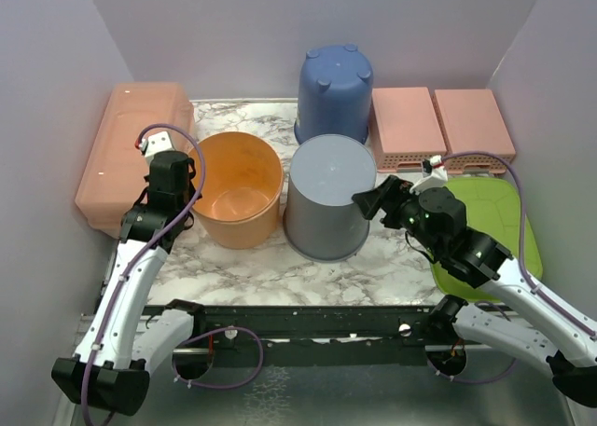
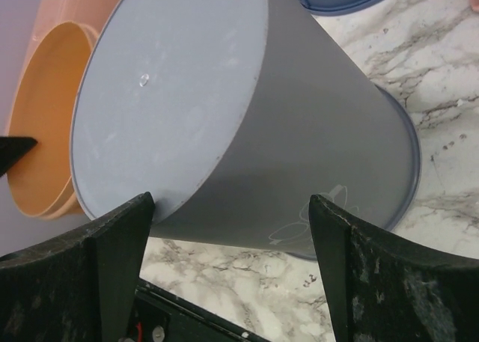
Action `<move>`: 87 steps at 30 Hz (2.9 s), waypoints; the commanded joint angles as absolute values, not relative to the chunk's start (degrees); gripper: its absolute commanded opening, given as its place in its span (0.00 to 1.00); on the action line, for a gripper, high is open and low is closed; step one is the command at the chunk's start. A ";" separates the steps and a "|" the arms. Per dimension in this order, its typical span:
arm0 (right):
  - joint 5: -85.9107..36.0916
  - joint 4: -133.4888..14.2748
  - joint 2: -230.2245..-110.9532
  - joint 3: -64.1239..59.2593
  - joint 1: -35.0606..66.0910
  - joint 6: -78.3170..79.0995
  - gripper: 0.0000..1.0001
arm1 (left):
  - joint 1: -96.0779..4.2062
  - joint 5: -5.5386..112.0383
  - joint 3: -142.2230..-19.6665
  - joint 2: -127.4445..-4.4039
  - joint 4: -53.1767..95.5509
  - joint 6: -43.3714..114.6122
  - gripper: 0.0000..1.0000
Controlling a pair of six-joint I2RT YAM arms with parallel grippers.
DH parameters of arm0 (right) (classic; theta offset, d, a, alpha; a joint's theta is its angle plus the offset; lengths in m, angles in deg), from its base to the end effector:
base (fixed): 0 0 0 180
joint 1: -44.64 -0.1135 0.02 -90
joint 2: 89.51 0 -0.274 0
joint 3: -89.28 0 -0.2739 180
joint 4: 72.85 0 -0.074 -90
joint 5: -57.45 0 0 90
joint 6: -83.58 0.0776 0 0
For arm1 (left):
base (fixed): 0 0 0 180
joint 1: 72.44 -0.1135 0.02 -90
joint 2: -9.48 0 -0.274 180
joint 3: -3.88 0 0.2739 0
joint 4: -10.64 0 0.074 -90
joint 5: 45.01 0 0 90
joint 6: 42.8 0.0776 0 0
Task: Turn the large container upside down
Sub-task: Pick up the container from the center of the board, then move the container to the center of the board, then turn the container upside down at the center of the board.
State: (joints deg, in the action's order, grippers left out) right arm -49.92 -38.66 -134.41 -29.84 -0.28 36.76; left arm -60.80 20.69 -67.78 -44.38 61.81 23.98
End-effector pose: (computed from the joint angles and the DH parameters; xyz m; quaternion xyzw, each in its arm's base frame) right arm 0.1791 0.1459 0.3360 0.0764 0.8021 0.3151 0.5016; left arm 0.2416 -0.0172 0.3389 -0.1861 0.8462 0.0379 0.4979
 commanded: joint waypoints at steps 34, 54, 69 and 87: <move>-28.19 -62.68 -173.92 -12.60 0.17 32.48 0.86 | -60.96 38.56 -78.37 -31.61 82.27 30.85 0.00; -24.16 -49.98 -209.55 31.43 1.57 28.38 0.79 | -60.99 41.30 -77.95 -32.45 83.21 32.49 0.00; -30.23 -47.08 -169.96 1.46 3.32 19.26 0.90 | -61.00 48.64 -66.03 -29.94 68.96 26.08 0.00; -25.22 -38.94 -146.17 -14.91 3.42 25.49 0.90 | -58.44 62.41 -35.19 -24.85 24.46 -10.04 0.00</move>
